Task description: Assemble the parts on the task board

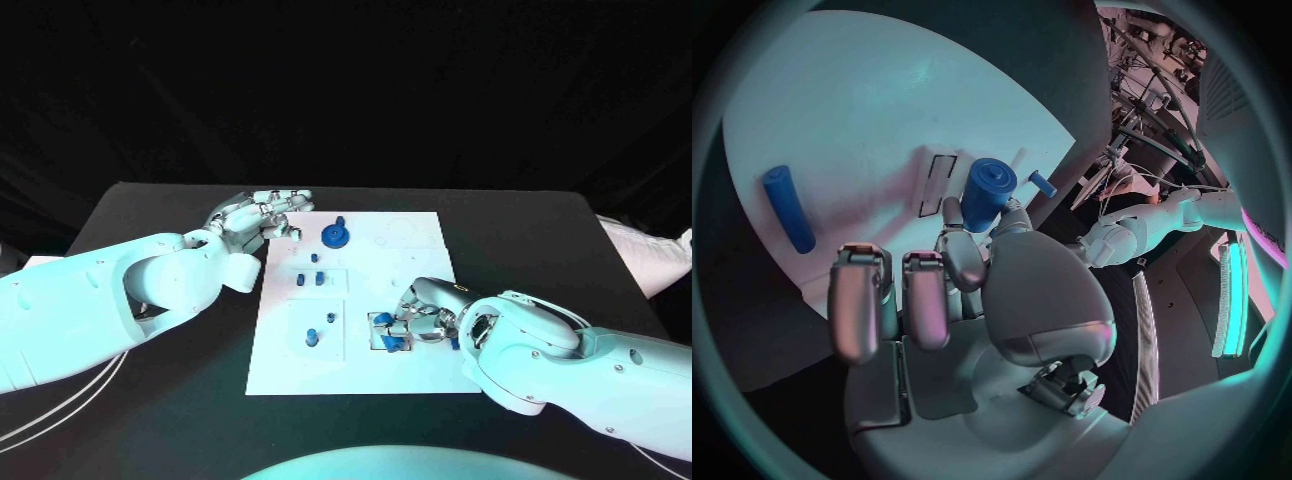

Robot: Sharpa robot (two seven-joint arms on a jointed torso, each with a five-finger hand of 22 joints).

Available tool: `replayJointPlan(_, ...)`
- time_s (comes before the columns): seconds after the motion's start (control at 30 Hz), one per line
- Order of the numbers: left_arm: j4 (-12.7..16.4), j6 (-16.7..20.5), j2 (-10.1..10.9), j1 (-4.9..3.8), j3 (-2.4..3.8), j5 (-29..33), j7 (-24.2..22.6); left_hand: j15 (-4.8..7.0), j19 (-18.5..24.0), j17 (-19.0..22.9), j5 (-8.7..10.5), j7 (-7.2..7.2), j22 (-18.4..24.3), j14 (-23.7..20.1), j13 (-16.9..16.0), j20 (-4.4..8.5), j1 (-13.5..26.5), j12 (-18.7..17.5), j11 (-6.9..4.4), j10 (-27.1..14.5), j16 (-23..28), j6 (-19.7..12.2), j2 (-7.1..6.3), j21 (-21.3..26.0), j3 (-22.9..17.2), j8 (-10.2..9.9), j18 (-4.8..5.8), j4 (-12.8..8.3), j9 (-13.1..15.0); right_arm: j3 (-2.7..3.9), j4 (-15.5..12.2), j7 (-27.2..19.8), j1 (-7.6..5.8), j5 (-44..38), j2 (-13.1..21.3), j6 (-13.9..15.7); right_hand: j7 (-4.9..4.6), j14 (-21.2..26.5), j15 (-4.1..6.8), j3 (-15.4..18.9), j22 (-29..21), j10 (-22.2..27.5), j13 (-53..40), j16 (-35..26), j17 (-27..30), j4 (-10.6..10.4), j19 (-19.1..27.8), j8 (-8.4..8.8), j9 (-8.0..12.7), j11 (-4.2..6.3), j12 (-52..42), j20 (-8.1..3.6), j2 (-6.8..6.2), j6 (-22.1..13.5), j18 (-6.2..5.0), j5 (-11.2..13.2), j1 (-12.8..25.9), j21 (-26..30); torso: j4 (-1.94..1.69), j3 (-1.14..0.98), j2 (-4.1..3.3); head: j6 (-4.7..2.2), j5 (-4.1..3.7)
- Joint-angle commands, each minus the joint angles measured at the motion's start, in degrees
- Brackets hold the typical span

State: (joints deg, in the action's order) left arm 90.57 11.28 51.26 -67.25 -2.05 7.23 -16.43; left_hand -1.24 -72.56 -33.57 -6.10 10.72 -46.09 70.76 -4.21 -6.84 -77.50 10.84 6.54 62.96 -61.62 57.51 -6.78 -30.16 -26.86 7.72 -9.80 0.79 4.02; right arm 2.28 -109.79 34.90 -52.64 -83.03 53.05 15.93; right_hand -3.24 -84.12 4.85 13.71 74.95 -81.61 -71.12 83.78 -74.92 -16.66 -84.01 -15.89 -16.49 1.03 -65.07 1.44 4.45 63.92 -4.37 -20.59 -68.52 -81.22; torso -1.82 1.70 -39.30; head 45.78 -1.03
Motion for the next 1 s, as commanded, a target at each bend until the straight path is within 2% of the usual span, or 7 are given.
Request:
replayJointPlan(0.03, 0.2, -1.1, 0.0, -0.03, 0.03, 0.1, -0.2, -0.12, 0.4, 0.1, -0.1, 0.13, 0.1, -0.4, 0.1, 0.06, -0.1, 0.3, -0.01, -0.2, 0.4, -0.4, 0.47, 0.3, 0.3, 0.2, -0.56, 0.1, 0.0, -0.01, 0.2, 0.5, 0.05, -2.3, -0.2, -2.2, 0.45, -3.7, 0.38, 1.6, -0.2, 0.2, 0.1, 0.0, -2.8, 0.7, -0.2, -0.12, -0.5, 0.24, 0.8, -0.37, 0.35, 0.7, 1.13, 5.6, 2.5, -0.1, 0.01, -0.04, -0.01, 0.05, 0.06)
replayJointPlan(0.17, 0.2, -1.1, 0.0, -0.03, 0.03, 0.1, -0.2, -0.12, 0.4, 0.1, -0.1, 0.13, 0.1, -0.4, 0.1, 0.06, -0.1, 0.3, -0.01, -0.2, 0.4, -0.4, 0.47, 0.3, 0.3, 0.2, -0.56, 0.1, 0.0, -0.01, 0.4, 0.5, 0.05, -3.8, -0.3, -1.5, 0.21, -3.6, 0.21, 4.4, -0.9, 1.0, 1.2, -0.4, -2.2, -0.1, 0.1, 0.08, -1.5, 0.12, 3.0, -0.35, -0.86, 0.1, 0.98, 16.8, 6.4, 0.4, 0.04, 0.0, 0.03, -0.07, 0.07)
replayJointPlan(0.2, 0.2, -1.1, 0.0, -0.03, 0.03, 0.1, -0.2, -0.12, 0.4, 0.1, -0.1, 0.13, 0.1, -0.4, 0.1, 0.06, -0.1, 0.3, -0.01, -0.2, 0.4, -0.4, 0.47, 0.3, 0.3, 0.2, -0.56, 0.1, 0.0, -0.01, 0.4, 0.5, 0.05, -4.2, -0.3, -1.3, 0.14, -3.6, 0.17, 4.7, -1.0, 1.1, 1.4, -0.5, -2.1, -0.2, 0.2, 0.12, -1.6, 0.16, 3.4, -0.34, -1.32, 0.0, 0.96, 17.4, 6.9, 0.5, 0.04, -0.01, 0.02, -0.09, 0.06)
replayJointPlan(0.4, 0.2, -1.1, 0.0, -0.03, 0.03, 0.1, -0.2, -0.12, 0.4, 0.1, -0.1, 0.13, 0.1, -0.4, 0.1, 0.06, -0.1, 0.3, -0.01, -0.2, 0.4, -0.4, 0.47, 0.3, 0.3, 0.2, -0.56, 0.1, 0.0, -0.01, 0.1, 0.4, 0.05, -5.7, -0.3, -0.7, 0.11, -3.6, 0.17, 2.3, -1.1, 1.4, 2.0, -0.5, -2.2, -0.3, 0.2, 0.23, -2.6, 0.15, 4.9, -0.37, -5.77, -0.3, 0.95, 17.8, 12.7, 0.6, 0.1, -0.09, -0.01, -0.16, 0.18)
replayJointPlan(0.47, 0.2, -1.2, 0.0, -0.03, 0.03, 0.1, -0.2, -0.16, 0.5, 0.2, -0.1, 0.17, 0.1, -0.6, 0.1, 0.02, 0.0, 0.4, 0.03, -0.4, 0.4, -0.5, 0.47, 0.4, 0.5, 0.3, -0.55, 0.1, 0.0, -0.01, -0.2, 0.3, 0.05, -5.9, -0.2, -0.7, 0.14, -3.6, 0.18, 0.6, -0.9, 1.2, 1.7, -0.5, -2.3, -0.1, 0.1, 0.22, -2.9, 0.16, 4.7, -0.35, -6.11, -0.3, 0.98, 17.7, 12.2, 0.6, 0.07, -0.1, -0.05, -0.1, 0.11)
replayJointPlan(0.7, 0.1, -1.3, 0.0, -0.03, 0.03, 0.1, -0.1, -0.16, 0.5, 0.2, -0.1, 0.17, 0.1, -0.6, 0.1, 0.02, 0.0, 0.4, 0.03, -0.4, 0.4, -0.5, 0.47, 0.4, 0.5, 0.3, -0.55, 0.1, 0.0, -0.01, -0.6, -0.1, 0.06, -6.4, -0.1, -1.8, 0.18, -3.8, 0.21, -3.6, -0.3, 0.7, 0.8, -0.2, -3.0, 4.8, -0.1, 0.22, -4.3, 0.23, 4.3, -0.33, -5.79, -0.3, 1.09, 17.4, -2.5, 0.3, -0.02, -0.06, -0.02, 0.07, 0.11)
replayJointPlan(1.0, 0.1, -1.4, -0.1, -0.03, 0.03, 0.1, -0.1, -0.16, 0.5, 0.2, -0.1, 0.17, 0.1, -0.6, 0.1, 0.02, 0.0, 0.4, 0.03, -0.4, 0.4, -0.5, 0.47, 0.4, 0.5, 0.3, -0.55, 0.1, 0.0, -0.01, 0.7, 0.1, 0.07, -8.5, -0.6, -2.2, 0.3, -3.9, 0.3, -4.6, 0.5, 0.1, -0.1, 0.2, -3.7, 7.1, -0.4, 0.1, -5.2, 0.37, 3.4, -0.35, -3.91, 0.1, 1.24, 17.4, -7.4, -0.1, 0.05, -0.03, 0.04, 0.1, 0.13)
